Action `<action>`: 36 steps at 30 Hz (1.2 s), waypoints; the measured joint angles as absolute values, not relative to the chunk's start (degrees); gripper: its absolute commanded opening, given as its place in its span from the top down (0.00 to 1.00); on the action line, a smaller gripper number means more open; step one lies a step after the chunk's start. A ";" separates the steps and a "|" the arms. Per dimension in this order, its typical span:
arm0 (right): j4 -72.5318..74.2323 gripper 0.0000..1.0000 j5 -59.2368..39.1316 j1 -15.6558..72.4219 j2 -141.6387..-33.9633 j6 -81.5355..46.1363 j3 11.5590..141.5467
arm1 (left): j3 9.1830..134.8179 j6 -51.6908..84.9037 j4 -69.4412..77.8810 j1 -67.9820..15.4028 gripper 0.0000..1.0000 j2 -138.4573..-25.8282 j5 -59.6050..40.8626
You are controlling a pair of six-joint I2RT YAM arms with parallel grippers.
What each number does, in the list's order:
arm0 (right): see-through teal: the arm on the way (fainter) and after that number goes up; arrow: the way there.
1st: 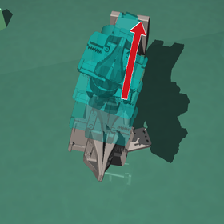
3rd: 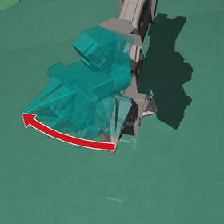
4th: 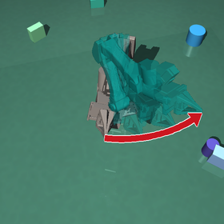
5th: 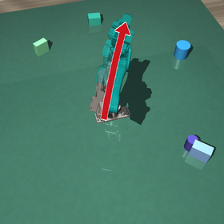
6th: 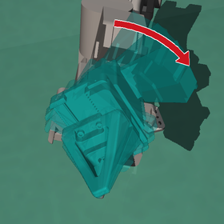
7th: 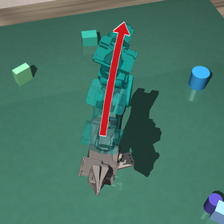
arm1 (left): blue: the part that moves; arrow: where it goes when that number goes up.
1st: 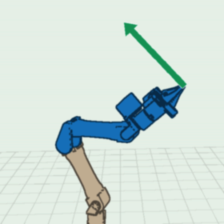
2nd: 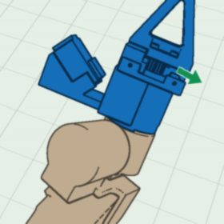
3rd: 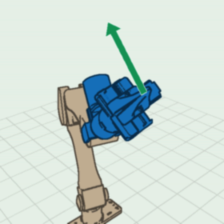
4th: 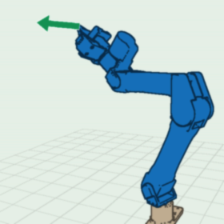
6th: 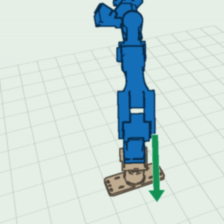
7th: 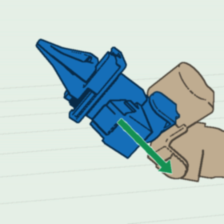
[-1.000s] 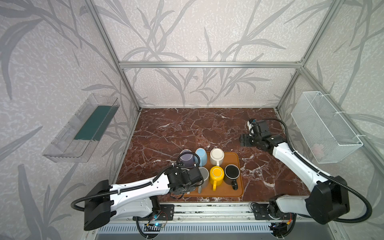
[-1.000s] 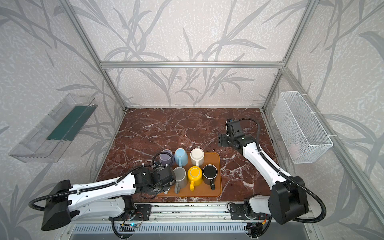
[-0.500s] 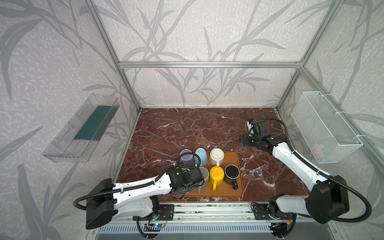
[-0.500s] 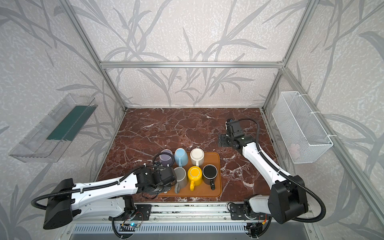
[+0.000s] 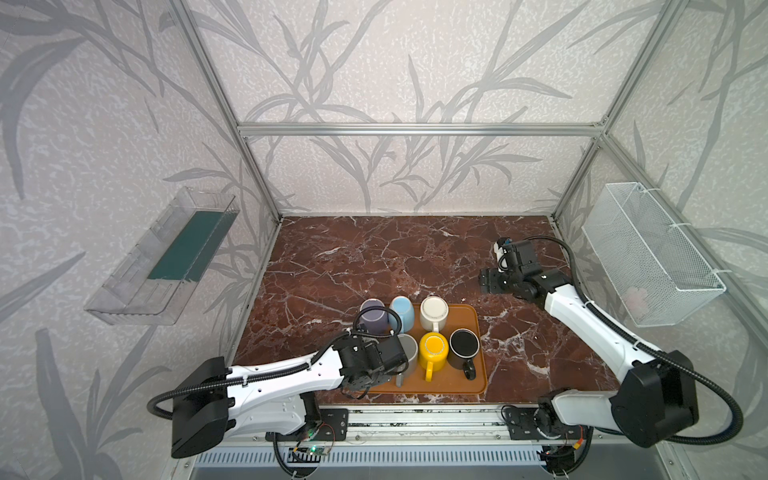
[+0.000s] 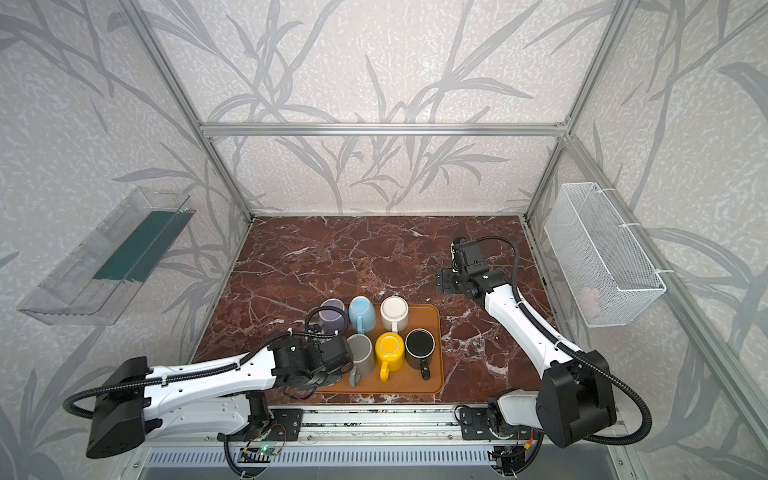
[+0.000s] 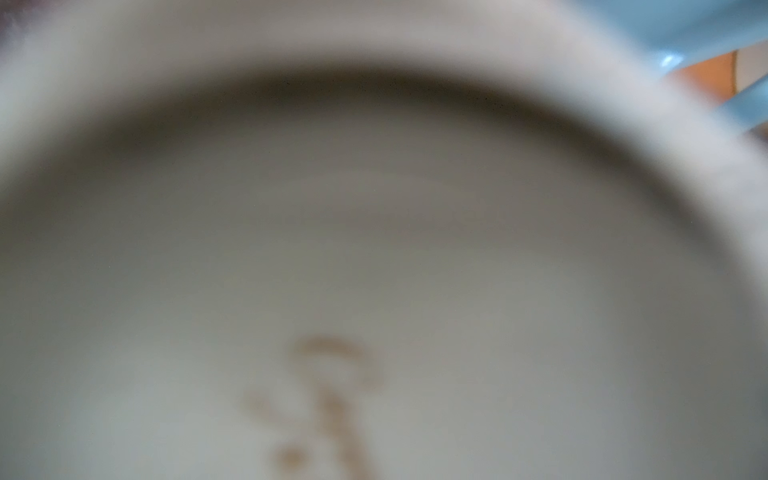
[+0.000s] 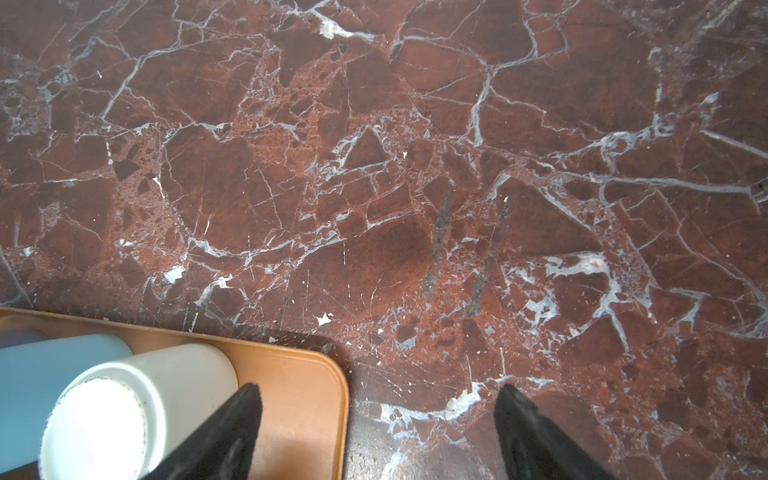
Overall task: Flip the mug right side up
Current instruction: 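Lower the left gripper and grasp the white octagonal mug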
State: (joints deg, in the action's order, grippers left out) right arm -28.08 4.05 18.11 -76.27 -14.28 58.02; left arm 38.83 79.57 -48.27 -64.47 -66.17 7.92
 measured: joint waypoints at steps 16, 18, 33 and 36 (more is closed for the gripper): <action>-27.20 0.15 4.03 18.11 -76.27 -13.67 58.02 | 38.85 79.20 -50.76 -64.55 1.00 -63.51 7.86; -27.11 0.15 4.03 18.11 -76.27 -13.65 58.02 | 38.87 78.76 -51.62 -64.55 1.00 -62.63 7.88; -26.09 0.15 3.79 18.11 -75.96 -13.54 57.34 | 46.61 75.35 -66.52 -64.23 1.00 -55.88 14.59; -25.93 0.15 3.57 18.11 -75.88 -13.56 57.32 | 49.63 73.49 -68.97 -64.03 1.00 -57.12 15.79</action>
